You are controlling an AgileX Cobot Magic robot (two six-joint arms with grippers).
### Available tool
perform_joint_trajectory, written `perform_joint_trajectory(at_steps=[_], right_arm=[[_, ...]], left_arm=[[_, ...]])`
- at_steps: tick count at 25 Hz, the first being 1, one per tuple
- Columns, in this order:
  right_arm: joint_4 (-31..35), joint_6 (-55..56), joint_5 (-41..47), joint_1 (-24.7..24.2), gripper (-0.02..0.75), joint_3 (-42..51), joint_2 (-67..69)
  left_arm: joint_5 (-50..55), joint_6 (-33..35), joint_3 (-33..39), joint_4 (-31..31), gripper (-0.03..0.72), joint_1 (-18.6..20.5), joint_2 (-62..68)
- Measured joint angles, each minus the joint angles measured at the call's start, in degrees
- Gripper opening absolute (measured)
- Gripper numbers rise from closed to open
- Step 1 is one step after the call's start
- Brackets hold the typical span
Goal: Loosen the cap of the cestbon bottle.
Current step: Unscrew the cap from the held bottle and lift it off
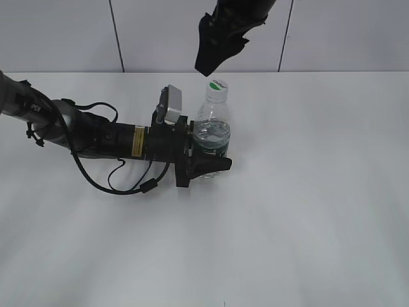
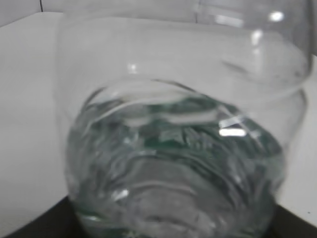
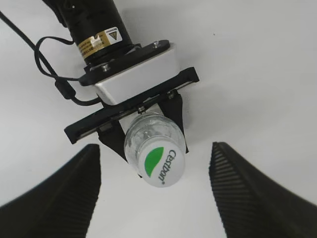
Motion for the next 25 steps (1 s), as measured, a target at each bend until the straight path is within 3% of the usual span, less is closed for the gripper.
perform_joint_trajectory(at_steps=[11, 25], right_arm=[[-8.75, 42.11, -0.16, 0.00, 0.524, 0.00, 0.63], [-5.26, 52.94, -0.13, 0.00, 0.524, -0.02, 3.74]], left_arm=[[0.00, -2.67, 0.00, 0.05, 0.410, 0.00, 0.00], [-0.33, -2.75, 0.00, 0.70, 0.410, 0.00, 0.00]])
